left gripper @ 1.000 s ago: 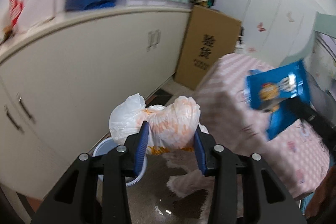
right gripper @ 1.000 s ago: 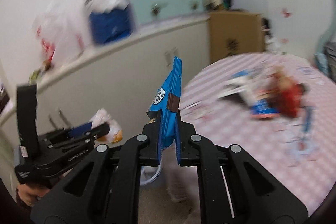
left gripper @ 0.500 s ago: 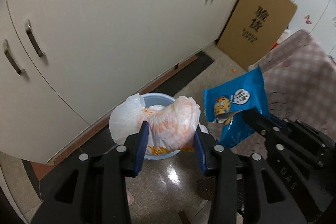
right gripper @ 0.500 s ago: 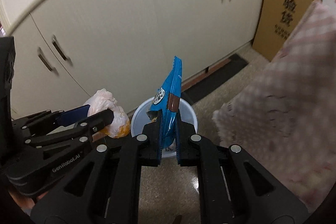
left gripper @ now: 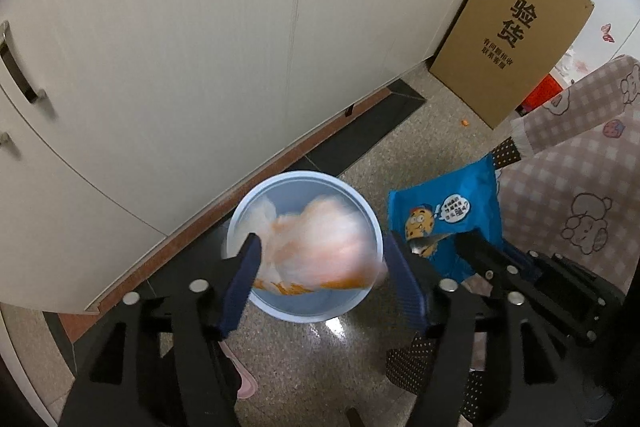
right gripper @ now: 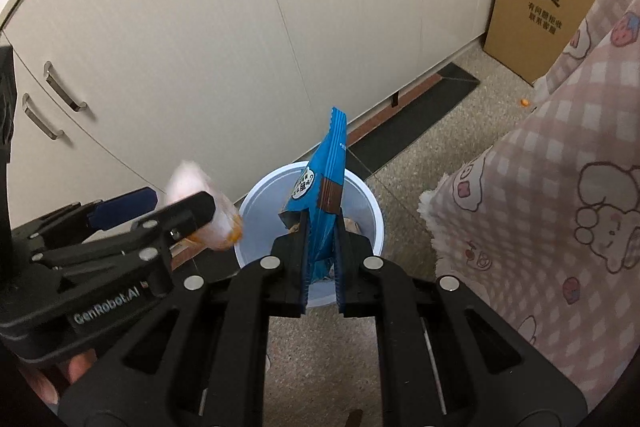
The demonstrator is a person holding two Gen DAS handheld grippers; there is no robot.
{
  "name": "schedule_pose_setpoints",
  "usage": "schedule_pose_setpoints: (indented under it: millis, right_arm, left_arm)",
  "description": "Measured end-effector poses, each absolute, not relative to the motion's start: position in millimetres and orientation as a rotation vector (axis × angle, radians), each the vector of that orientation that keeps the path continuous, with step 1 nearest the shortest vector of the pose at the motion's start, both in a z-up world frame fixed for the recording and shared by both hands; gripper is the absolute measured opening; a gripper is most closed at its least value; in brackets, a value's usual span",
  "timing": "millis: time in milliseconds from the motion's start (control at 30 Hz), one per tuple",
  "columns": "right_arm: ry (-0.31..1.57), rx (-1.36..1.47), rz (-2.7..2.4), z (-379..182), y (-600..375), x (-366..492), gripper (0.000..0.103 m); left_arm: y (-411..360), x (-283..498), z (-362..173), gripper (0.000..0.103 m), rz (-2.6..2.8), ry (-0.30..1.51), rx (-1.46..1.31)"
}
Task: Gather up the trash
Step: 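Open both grippers to drop the bags into the wastebasket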
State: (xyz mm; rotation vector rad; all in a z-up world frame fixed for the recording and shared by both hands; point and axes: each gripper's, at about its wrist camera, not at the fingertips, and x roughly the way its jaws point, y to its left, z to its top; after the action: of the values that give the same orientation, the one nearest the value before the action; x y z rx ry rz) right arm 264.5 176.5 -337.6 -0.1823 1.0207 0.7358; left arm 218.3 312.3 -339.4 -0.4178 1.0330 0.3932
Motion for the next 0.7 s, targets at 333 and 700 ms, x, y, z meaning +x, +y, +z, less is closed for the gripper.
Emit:
schedule_pose_setpoints:
  millis: [333,700]
  right_arm:
    - [1.049,-0.191,0.742,-346.7,180.6,261.9,0.01]
    - [1.058,-0.21,0.758,-351.4,199.3,257.2,0.011]
  left_arm:
    - [315.8,210.4,-347.7,0.071,0.419,1.046,-0.442]
    - [335.0,191.9,-362.9,0.073,0.473,1.07,-0.512]
